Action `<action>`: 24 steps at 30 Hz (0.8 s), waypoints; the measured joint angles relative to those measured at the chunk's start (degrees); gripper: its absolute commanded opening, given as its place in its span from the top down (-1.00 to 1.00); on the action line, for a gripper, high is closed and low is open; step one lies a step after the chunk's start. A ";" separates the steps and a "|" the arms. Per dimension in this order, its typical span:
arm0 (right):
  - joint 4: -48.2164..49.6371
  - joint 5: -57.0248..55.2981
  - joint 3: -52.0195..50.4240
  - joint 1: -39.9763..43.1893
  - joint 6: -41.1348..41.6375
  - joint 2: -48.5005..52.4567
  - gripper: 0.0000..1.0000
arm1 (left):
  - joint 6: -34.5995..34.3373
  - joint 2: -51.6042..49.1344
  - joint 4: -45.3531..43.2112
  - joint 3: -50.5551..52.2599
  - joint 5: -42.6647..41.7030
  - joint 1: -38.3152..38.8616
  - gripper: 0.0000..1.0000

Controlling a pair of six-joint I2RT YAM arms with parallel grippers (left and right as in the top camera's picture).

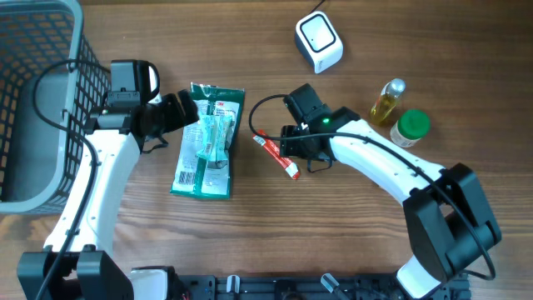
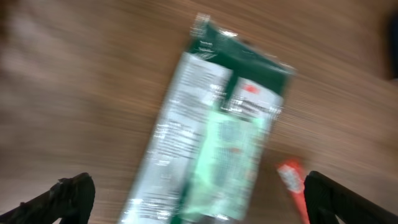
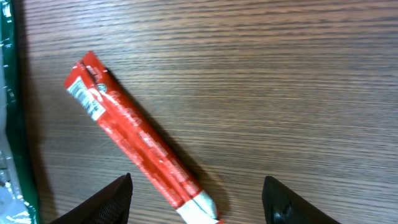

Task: Scan the item barcode
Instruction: 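Bring the left gripper over and grasp the red stick's other end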

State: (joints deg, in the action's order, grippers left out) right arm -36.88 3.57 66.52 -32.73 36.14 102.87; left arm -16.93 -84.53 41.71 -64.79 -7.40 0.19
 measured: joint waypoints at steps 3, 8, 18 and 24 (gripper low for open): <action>-0.44 0.31 0.00 1.51 -0.20 0.00 -0.34 | -0.15 0.00 -0.20 0.00 -7.54 0.46 0.92; -0.61 2.95 0.00 3.69 -3.17 0.00 -0.35 | -1.66 -0.35 -1.55 0.00 -12.33 7.04 0.92; -5.68 12.46 0.02 8.74 -8.85 0.00 -0.23 | -6.34 -14.53 -9.25 -0.02 -8.04 20.87 0.92; -7.74 17.49 0.02 11.47 -12.22 0.00 -0.19 | -6.60 -22.25 -14.56 -0.02 -7.87 24.48 0.92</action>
State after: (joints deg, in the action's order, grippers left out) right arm -44.62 21.06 66.54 -21.26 23.92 102.87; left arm -23.53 -106.78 27.16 -64.82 -15.27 24.67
